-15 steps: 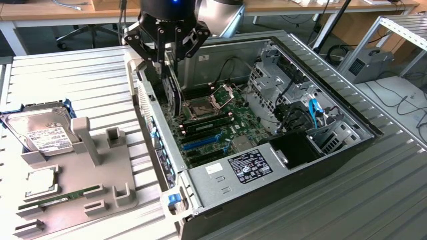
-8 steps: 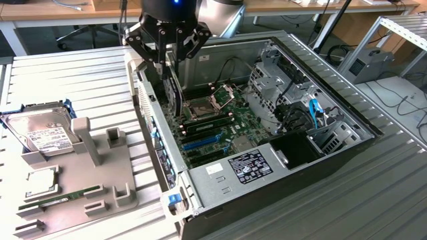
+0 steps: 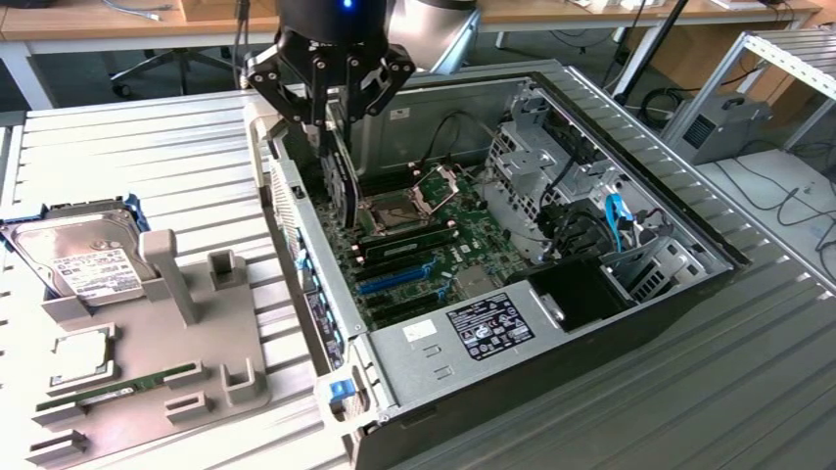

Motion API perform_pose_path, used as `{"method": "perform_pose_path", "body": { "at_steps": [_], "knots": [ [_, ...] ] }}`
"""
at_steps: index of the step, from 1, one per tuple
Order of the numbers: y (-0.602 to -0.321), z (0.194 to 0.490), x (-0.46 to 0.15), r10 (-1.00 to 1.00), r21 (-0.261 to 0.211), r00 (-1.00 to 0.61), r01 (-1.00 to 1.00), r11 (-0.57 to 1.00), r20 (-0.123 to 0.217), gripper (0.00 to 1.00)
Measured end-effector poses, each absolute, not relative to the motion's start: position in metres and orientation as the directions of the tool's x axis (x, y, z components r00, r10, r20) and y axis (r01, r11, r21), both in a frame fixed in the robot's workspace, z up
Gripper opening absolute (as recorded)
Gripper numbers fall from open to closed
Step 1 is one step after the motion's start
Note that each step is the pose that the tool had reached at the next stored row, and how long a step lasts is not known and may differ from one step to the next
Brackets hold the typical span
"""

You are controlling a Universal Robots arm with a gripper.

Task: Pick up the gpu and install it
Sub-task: 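Pick up the gpu and move the gpu toward the slot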

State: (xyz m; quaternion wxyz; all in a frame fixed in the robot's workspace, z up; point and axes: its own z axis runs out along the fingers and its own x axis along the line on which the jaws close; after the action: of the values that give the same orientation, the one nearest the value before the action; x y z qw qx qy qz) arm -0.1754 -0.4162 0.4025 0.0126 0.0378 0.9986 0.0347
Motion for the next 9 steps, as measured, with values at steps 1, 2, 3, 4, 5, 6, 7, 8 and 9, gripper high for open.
{"method": "perform_pose_path", "body": {
  "at_steps": [1, 2, 3, 4, 5, 6, 7, 8, 9],
  "knots": [
    [-0.4162, 0.4021, -0.1749, 0.076, 0.070, -0.997, 0.075, 0.995, -0.022, 0.26],
    [-0.4162, 0.4017, -0.1743, 0.076, 0.070, -0.997, 0.075, 0.995, -0.022, 0.26],
    [-0.4163, 0.4015, -0.1741, 0.076, 0.070, -0.997, 0.075, 0.995, -0.022, 0.26],
    [-0.4162, 0.4013, -0.1738, 0.076, 0.070, -0.997, 0.075, 0.995, -0.022, 0.26],
    [-0.4162, 0.4011, -0.1736, 0.076, 0.070, -0.997, 0.075, 0.995, -0.023, 0.26],
    [-0.4162, 0.4009, -0.1734, 0.076, 0.070, -0.997, 0.075, 0.995, -0.022, 0.26],
    [-0.4162, 0.4007, -0.1731, 0.076, 0.070, -0.997, 0.075, 0.995, -0.022, 0.26],
    [-0.4162, 0.4005, -0.1728, 0.076, 0.070, -0.997, 0.075, 0.995, -0.023, 0.26],
    [-0.4162, 0.4003, -0.1725, 0.076, 0.070, -0.997, 0.075, 0.995, -0.022, 0.26]
  ]
}}
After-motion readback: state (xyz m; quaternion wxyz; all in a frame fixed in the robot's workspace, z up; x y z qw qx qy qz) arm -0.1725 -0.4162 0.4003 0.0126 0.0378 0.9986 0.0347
